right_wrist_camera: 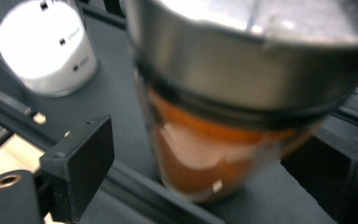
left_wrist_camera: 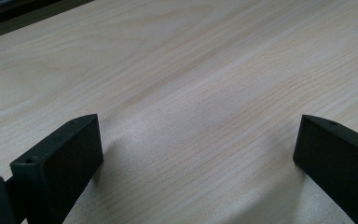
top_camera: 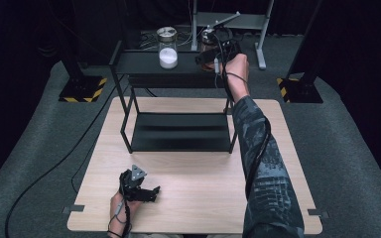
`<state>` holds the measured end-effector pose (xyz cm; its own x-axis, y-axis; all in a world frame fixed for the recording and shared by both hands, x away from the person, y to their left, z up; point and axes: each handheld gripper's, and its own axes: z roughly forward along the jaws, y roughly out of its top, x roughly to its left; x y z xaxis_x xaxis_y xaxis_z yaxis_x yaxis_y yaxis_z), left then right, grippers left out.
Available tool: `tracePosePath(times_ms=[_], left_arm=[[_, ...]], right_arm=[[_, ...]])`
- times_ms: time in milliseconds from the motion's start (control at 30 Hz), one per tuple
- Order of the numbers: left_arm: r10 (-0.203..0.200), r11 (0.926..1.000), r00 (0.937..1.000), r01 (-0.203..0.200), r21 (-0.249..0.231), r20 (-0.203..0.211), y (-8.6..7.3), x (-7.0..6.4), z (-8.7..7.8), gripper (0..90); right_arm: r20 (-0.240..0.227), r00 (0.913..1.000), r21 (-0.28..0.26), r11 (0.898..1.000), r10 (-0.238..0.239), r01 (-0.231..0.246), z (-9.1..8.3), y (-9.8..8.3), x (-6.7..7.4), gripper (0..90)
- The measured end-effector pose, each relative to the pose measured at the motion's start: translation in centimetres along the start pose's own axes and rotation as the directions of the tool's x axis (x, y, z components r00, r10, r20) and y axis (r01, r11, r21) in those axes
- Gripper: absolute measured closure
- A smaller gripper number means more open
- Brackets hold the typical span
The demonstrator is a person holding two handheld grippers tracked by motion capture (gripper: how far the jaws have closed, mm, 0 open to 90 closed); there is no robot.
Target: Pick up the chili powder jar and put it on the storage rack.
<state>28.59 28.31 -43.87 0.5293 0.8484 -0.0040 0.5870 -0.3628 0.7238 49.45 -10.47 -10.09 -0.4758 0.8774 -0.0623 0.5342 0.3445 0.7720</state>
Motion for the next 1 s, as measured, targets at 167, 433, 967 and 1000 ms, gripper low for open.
tracePosePath(times_ms=[167,433,967,1000], left_arm=[[0.0,1.0,1.0,0.0,0.0,0.0,0.0,0.0,0.0,0.5],[-0.001,1.0,1.0,0.001,0.0,0.0,0.0,0.0,0.0,0.4],[0.0,1.0,1.0,0.0,0.0,-0.002,0.0,0.0,0.0,0.2],[0.0,1.0,1.0,0.0,0.0,-0.002,0.0,0.0,0.0,0.2]], right_arm=[[-0.024,0.9993,0.073,0.997,-0.028,0.03,-1.0,0.7,0.4,0.4],[-0.061,0.9936,0.125,0.987,-0.095,0.102,-3.0,-0.3,1.2,0.0],[-0.16,0.9714,0.103,0.976,-0.175,0.193,-3.8,-14.2,2.1,0.0],[-0.162,0.9706,0.102,0.975,-0.178,0.196,-3.7,-15.2,2.2,0.0]])
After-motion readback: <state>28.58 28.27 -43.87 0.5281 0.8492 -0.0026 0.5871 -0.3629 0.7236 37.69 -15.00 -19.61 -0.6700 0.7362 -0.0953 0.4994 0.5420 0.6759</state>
